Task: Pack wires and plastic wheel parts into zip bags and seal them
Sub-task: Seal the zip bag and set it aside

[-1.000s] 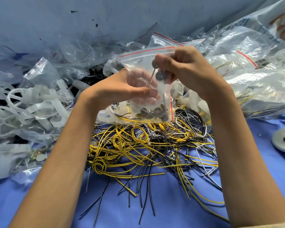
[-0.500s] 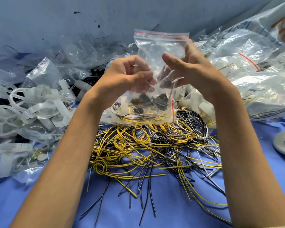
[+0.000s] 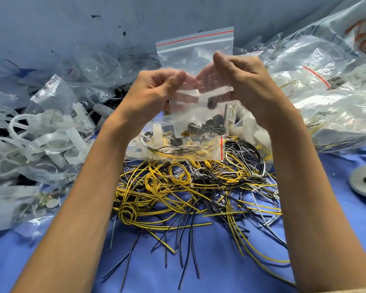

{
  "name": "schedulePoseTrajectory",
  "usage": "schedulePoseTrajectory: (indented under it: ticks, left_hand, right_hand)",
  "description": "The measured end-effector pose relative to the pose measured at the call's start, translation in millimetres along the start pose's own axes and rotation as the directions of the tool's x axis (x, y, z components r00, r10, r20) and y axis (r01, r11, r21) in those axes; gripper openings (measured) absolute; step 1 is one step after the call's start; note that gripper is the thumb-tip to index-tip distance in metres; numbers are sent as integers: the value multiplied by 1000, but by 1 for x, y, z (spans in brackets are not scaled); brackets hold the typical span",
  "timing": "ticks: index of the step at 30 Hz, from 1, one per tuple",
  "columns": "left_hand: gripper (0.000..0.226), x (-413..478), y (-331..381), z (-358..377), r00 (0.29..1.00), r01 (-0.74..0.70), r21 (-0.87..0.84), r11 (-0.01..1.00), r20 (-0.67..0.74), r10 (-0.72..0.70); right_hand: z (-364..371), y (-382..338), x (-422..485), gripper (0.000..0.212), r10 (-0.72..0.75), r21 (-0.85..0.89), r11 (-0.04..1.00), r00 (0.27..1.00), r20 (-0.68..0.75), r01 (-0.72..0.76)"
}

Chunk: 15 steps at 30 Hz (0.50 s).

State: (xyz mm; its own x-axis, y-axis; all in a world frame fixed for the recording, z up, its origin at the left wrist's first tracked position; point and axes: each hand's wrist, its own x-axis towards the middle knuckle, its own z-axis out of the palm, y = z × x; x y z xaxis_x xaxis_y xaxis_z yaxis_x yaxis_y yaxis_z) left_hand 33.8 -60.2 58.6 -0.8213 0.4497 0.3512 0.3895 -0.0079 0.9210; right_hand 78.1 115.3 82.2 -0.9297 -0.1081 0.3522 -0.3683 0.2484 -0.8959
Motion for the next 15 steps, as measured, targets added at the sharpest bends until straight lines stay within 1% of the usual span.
schedulePoseTrajectory:
  ticks: [2, 5, 6, 8, 9, 15]
  left_hand:
    - [21, 0, 2, 1, 998, -35, 0, 999, -48, 35]
    - [23, 1, 6, 6, 987, -79, -4, 997, -141, 78]
    - [24, 1, 7, 7, 982, -81, -21, 997, -172, 76]
    - [25, 2, 11, 9, 973, -68, -65, 996, -225, 52]
    - [26, 2, 12, 9, 969, -57, -79, 995, -245, 36]
    - [25, 2, 14, 11, 962, 20, -101, 995, -269, -46]
  right_hand:
    - [0, 0, 1, 33, 5, 2, 1000, 1000, -10, -5]
    - [-4, 3, 2, 18, 31, 39, 999, 999, 42, -33]
    - [-6, 5, 1, 22, 52, 30, 998, 995, 84, -55]
    - [-8, 10, -1, 45, 94, 1, 995, 982, 162, -95]
    - [-7, 12, -1, 51, 98, -10, 995, 979, 179, -97]
    - [0, 12, 4, 53, -31, -21, 999, 995, 94, 33]
